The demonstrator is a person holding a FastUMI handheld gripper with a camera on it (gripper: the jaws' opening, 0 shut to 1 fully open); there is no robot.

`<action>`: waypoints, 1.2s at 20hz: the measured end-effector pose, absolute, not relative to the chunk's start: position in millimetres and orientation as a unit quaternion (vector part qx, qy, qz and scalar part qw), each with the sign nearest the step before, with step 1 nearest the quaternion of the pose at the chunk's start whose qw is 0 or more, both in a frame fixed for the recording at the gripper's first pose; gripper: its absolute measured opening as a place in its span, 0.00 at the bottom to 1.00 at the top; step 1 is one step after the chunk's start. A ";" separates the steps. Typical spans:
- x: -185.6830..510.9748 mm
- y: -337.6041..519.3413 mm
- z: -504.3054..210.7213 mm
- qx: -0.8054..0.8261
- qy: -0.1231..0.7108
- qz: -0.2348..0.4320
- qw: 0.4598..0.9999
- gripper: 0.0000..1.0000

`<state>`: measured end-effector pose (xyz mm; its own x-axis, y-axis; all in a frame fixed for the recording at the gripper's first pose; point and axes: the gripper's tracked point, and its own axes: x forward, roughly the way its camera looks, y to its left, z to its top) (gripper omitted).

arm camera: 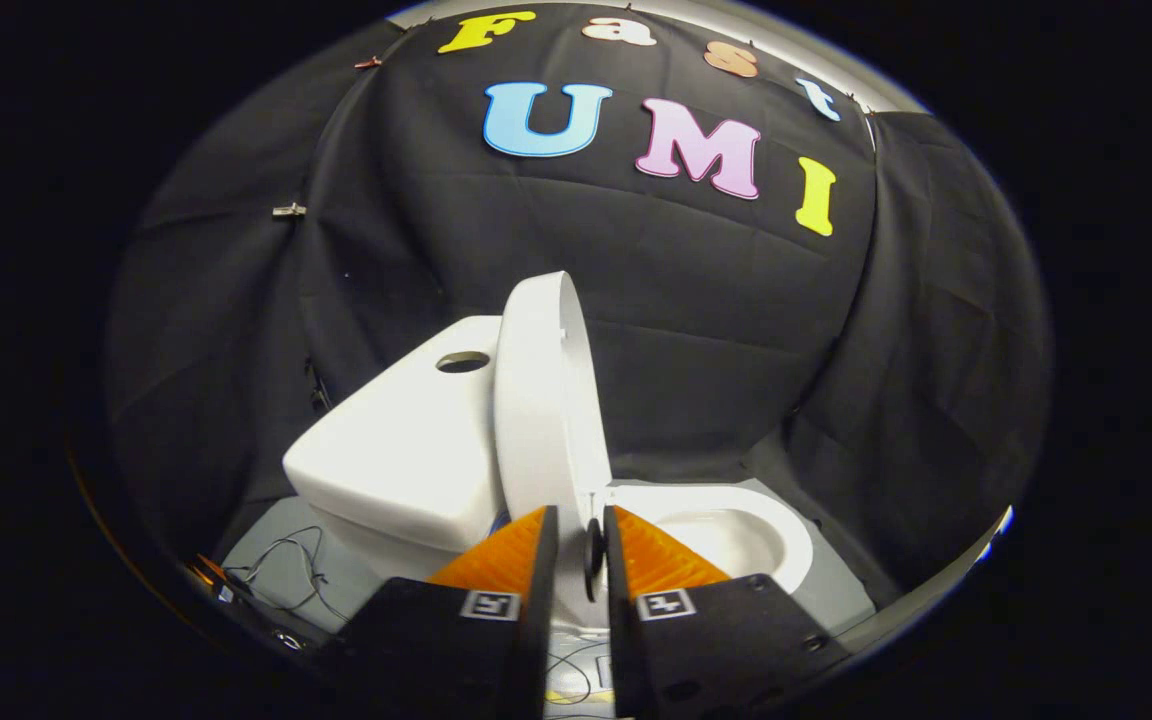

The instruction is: Open the toilet lid.

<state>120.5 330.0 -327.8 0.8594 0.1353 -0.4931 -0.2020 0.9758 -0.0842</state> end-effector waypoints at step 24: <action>93.9 235.3 -163.8 -0.054 0.109 0.084 0.989 0.99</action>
